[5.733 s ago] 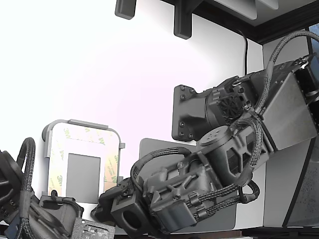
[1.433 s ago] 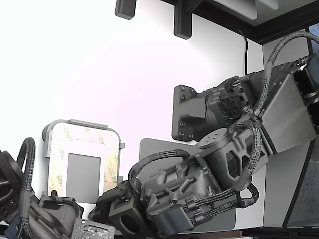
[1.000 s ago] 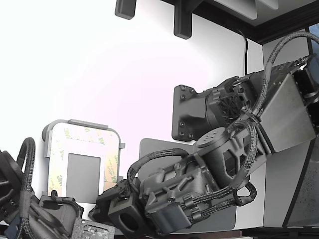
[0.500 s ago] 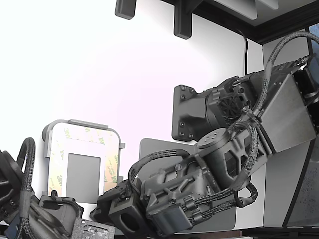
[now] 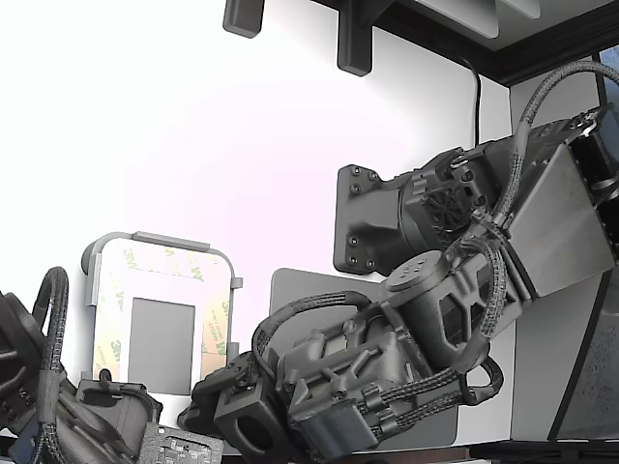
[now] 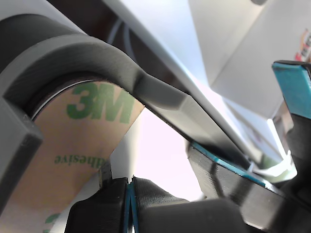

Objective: Peel off protective film from adhesive tape.

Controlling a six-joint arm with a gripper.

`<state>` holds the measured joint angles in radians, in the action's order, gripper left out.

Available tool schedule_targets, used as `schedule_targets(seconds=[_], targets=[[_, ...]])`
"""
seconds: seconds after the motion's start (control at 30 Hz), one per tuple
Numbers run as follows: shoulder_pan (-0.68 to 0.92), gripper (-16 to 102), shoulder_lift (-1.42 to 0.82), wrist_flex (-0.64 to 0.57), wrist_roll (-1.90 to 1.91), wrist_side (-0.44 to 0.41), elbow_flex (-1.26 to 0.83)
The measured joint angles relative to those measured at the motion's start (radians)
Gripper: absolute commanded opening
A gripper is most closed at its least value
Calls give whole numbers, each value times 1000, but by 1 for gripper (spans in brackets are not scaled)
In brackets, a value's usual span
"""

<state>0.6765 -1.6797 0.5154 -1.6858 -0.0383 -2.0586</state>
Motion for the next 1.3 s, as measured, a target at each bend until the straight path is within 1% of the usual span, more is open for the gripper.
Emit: schedule_targets(seconds=[1.3], targets=[[20,-11,-40,-14,12,-14,-43]])
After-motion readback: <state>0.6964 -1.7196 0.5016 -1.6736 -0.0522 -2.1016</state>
